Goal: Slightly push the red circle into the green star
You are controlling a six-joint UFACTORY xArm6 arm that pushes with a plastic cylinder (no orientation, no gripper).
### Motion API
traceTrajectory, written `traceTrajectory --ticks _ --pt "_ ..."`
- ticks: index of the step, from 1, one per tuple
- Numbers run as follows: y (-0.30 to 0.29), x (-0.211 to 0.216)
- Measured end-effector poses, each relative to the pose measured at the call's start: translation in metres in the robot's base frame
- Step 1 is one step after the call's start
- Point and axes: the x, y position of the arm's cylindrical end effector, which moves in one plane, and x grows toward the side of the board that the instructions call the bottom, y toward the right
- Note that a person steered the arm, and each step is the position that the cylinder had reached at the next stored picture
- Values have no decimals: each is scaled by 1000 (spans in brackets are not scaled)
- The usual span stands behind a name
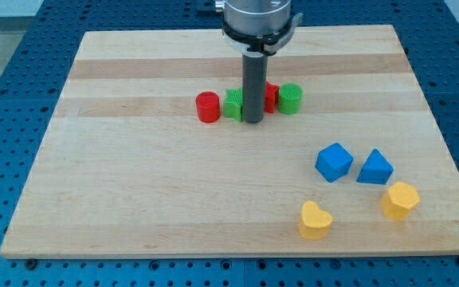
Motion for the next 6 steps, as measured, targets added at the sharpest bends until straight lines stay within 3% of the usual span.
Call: traceTrajectory --ticks 2,4,6 --pt "-9 29" --pt "-106 26" --pt "-113 -5"
